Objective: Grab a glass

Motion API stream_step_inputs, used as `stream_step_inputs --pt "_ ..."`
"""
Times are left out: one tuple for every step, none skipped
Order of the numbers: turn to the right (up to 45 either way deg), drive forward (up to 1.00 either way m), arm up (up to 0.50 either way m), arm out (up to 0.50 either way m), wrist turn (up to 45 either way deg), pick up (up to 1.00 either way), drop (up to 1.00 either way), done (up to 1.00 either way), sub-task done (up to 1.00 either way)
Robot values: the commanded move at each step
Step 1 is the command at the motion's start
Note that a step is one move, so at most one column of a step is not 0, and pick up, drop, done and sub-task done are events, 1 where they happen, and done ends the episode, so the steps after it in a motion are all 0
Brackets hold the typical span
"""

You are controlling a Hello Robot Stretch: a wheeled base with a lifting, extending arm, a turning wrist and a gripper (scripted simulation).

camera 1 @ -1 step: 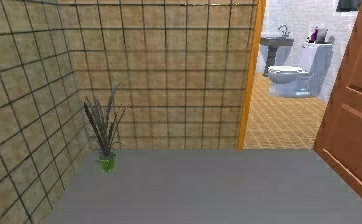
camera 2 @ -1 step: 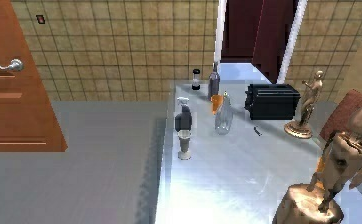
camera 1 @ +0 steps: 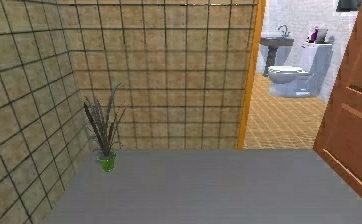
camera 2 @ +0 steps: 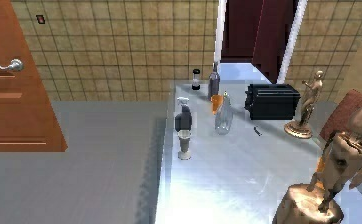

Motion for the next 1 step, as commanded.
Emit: stream_step_inputs --pt "0.0 0.00 0.26 0.00 0.0 0.00 0.00 0.00 0.00"
